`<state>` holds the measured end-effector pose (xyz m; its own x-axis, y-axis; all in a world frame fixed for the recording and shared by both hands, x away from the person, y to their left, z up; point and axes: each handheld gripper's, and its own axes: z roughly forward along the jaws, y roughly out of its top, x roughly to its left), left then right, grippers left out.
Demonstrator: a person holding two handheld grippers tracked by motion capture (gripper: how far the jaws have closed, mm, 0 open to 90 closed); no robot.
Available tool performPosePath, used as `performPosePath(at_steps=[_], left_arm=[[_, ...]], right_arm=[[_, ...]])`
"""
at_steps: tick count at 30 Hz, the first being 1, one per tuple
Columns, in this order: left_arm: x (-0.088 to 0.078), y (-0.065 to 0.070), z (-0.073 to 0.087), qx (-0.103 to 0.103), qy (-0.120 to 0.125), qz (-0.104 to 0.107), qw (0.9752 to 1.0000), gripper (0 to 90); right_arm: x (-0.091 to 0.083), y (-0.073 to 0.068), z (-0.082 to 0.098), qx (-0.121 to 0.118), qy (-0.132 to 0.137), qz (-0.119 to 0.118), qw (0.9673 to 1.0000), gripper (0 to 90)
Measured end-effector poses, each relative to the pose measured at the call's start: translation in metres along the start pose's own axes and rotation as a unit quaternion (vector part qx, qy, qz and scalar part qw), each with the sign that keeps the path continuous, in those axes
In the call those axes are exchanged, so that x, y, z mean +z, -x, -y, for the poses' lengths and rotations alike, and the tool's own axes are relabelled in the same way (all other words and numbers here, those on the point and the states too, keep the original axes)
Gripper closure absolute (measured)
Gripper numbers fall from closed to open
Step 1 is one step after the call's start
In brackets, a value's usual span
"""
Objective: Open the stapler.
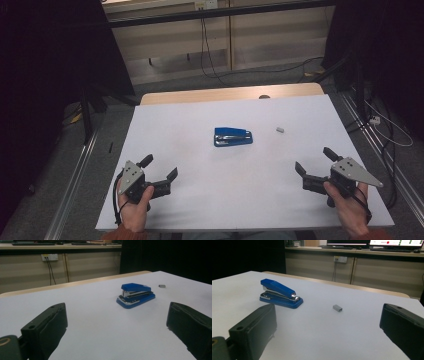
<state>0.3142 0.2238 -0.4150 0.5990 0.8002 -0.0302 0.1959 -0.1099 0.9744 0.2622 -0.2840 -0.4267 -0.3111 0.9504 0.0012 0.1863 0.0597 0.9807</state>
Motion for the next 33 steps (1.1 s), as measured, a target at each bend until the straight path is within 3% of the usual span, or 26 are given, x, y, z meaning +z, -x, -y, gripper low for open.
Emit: performPosePath(at_steps=[18,20,24,28,29,33], left_arm=[[0.004,0.004,0.0,0.01,-0.018,-0.001,0.9998,3.1],[0.005,0.005,0.0,0.017,-0.028,0.006,0.9994,3.1],[0.01,0.008,0.001,0.012,-0.035,0.017,0.9992,3.1],[0.014,0.009,-0.001,0.011,-0.036,0.017,0.9991,4.0],[0.015,0.01,-0.001,0.017,-0.039,0.019,0.9989,4.4],[0.02,0.013,-0.002,0.027,-0.046,0.029,0.9982,4.9]], right_arm=[[0.005,0.0,0.001,-0.001,-0.008,-0.017,0.9998,0.5],[0.006,-0.001,0.0,-0.003,-0.008,-0.022,0.9997,0.5],[0.009,-0.003,-0.002,0.0,-0.009,-0.033,0.9994,2.0],[0.014,-0.005,-0.004,-0.002,-0.009,-0.05,0.9987,2.4],[0.016,-0.007,-0.004,-0.007,-0.01,-0.061,0.998,2.4],[0.02,-0.011,-0.004,-0.011,-0.009,-0.069,0.9975,2.0]])
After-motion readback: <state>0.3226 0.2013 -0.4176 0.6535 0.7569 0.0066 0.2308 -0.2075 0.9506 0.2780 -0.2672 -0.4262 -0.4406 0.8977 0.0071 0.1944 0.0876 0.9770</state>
